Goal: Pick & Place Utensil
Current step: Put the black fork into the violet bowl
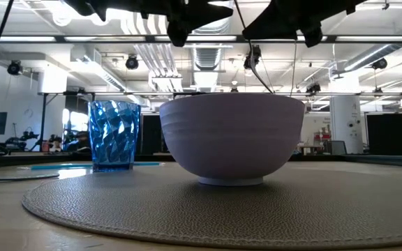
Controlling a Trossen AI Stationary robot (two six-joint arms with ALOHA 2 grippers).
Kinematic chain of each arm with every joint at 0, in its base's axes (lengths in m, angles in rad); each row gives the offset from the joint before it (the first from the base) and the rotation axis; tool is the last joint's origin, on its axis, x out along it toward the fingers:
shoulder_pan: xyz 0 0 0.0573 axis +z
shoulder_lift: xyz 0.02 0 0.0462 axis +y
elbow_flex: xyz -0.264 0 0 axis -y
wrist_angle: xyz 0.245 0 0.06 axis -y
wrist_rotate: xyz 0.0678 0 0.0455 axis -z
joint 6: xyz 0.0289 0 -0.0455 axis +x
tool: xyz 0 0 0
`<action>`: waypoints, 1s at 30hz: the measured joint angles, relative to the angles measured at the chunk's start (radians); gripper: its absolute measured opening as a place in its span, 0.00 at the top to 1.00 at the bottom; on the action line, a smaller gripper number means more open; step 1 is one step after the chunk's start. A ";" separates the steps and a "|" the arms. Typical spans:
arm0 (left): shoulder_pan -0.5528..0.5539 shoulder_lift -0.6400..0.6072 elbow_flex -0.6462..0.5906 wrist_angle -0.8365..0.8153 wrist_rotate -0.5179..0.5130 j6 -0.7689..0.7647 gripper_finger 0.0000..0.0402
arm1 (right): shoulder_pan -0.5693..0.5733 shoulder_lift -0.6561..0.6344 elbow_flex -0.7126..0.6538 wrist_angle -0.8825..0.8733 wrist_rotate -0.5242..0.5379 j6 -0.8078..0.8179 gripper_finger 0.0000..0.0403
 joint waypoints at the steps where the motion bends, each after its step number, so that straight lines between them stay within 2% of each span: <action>1: 0.000 0.000 0.000 0.005 -0.012 0.005 0.59 | 0.000 0.011 0.008 0.003 0.000 0.000 0.98; 6: 0.000 -0.001 0.000 0.012 -0.037 0.006 0.59 | -0.002 0.063 0.043 0.013 0.004 0.000 0.98; 11: 0.000 -0.001 0.000 0.000 -0.037 0.006 0.59 | -0.003 0.106 0.089 0.012 0.075 -0.007 0.98; 18: 0.000 -0.001 0.000 -0.022 -0.082 0.014 0.60 | -0.002 0.124 0.135 0.019 0.105 -0.016 0.98; 22: 0.000 -0.001 0.000 -0.016 -0.093 0.019 0.67 | -0.002 0.136 0.143 0.015 0.104 -0.018 0.98; 30: -0.001 -0.001 0.000 -0.017 -0.087 0.019 0.89 | -0.003 0.165 0.150 0.016 0.098 -0.021 0.98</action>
